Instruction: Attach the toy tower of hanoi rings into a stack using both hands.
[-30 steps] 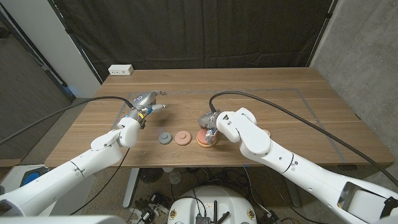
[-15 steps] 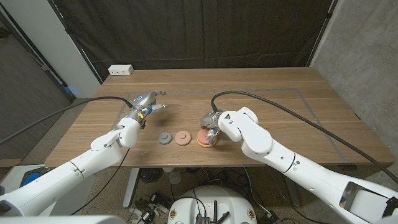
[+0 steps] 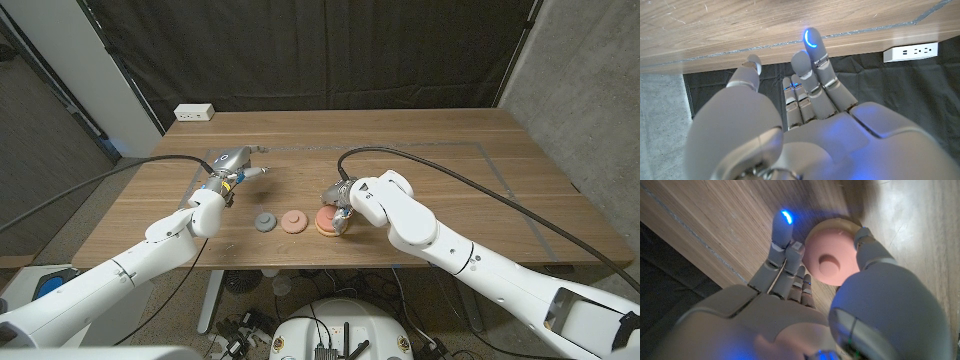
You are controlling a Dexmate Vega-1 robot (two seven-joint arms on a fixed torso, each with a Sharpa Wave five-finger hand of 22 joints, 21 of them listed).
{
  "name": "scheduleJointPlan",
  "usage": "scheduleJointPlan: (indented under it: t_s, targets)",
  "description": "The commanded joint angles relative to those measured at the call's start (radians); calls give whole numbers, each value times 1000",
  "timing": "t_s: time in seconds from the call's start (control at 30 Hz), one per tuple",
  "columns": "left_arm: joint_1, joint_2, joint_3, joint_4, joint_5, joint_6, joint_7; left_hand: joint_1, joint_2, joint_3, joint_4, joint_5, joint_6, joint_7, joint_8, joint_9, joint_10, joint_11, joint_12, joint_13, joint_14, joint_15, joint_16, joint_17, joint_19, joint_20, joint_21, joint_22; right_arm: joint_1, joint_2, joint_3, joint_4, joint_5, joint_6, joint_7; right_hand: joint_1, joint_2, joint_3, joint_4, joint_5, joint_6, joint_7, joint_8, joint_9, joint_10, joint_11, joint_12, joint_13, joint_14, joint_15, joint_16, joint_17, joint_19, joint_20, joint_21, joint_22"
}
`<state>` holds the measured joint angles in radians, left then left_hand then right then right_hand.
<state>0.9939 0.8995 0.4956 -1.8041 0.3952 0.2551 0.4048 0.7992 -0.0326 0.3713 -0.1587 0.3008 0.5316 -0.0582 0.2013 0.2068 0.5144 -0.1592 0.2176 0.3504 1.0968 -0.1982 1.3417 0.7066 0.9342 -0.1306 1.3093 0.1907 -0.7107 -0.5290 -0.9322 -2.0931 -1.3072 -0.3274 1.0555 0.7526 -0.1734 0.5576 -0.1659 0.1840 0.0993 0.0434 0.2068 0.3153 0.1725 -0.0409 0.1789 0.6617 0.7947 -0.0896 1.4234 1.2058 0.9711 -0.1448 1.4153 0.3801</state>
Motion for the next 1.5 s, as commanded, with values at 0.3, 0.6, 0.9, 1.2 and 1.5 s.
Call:
scheduleJointPlan:
  t_s: [0.3, 0.6, 0.9, 1.2, 1.5]
  targets:
    - [-5, -2, -1, 6, -1, -3, 2, 0, 9, 11, -2, 5, 6, -4, 5, 6, 10, -1, -3, 5, 13, -19, 2, 8, -7, -79, 11, 1, -4, -16, 26, -67, -31, 39, 51, -5, 14, -10, 3, -7, 29, -4, 17, -3, 36, -20, 24, -12, 1, -126, 0, 0, -10, -72, -3, -1]
    - [-2, 0, -9, -8, -4, 6, 0, -1, 10, 15, -2, 6, 10, -3, 5, 6, 11, -2, -4, 6, 16, -19, 4, 13, -10, -79, 15, 1, -44, -24, 73, -106, -58, 15, 41, -6, 29, -12, 7, -6, 58, -18, 28, -6, 81, -32, 37, -23, 21, -126, 8, 6, -4, -73, 0, -8]
    - [23, 19, -36, -89, -11, 77, -26, -4, 8, 18, -3, 6, 5, -3, 2, 6, 5, 1, -7, 6, 10, -19, -1, 12, -12, -79, 17, 0, -121, -73, 176, -159, 18, -17, -80, 26, 47, 0, 0, 3, 112, -57, 45, -11, 120, -58, 43, -34, 40, -127, 24, 11, 13, -74, 12, -10]
    - [-1, 11, -39, -123, -37, 112, -78, -6, 6, 18, -3, 6, -2, -3, -1, 6, -2, -1, -10, 5, 7, -19, -4, 9, -14, -78, 18, 0, -189, -128, 267, -199, 88, -61, -200, 41, 58, 7, 1, 8, 165, -80, 63, -14, 180, -77, 54, -43, 86, -127, 59, 25, 38, -74, 30, -9]
    - [-23, -32, 1, -97, -26, 129, -63, -7, 4, 19, -3, 6, -4, -3, -1, 6, -1, -1, -8, 6, 7, -19, -4, 9, -14, -78, 19, 0, -232, -204, 326, -176, 151, -52, -372, 50, 67, 14, 1, 12, 195, -88, 75, -16, 213, -85, 57, -48, 113, -127, 79, 26, 50, -75, 37, -11]
